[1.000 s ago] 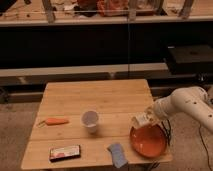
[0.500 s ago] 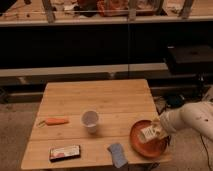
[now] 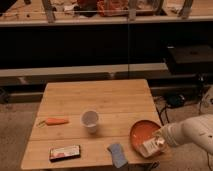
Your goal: Place the bottle in the ceramic bowl
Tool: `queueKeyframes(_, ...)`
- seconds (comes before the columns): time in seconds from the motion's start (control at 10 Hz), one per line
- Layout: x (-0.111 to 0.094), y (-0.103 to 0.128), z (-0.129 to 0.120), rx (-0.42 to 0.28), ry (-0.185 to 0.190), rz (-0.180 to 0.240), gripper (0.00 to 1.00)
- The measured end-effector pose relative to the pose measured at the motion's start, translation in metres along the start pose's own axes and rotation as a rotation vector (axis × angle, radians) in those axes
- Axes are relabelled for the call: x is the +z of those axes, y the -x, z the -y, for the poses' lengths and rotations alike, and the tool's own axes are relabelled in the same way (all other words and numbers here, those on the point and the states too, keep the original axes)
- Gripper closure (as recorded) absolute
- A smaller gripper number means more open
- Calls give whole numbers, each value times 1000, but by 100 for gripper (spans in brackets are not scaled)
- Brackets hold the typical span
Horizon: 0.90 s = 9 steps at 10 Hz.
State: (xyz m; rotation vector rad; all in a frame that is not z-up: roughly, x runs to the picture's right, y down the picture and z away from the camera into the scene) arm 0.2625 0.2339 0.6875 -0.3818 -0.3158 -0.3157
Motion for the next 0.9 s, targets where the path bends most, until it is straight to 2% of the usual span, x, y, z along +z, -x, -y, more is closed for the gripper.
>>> queueKeyframes(0.3,0,0,14,-10,-3,-17,22)
queueKeyframes(0.7,4,1,22,-19,6,-36,20)
queueKeyframes(0.9,3,-2,23,-4,-3,-35,20)
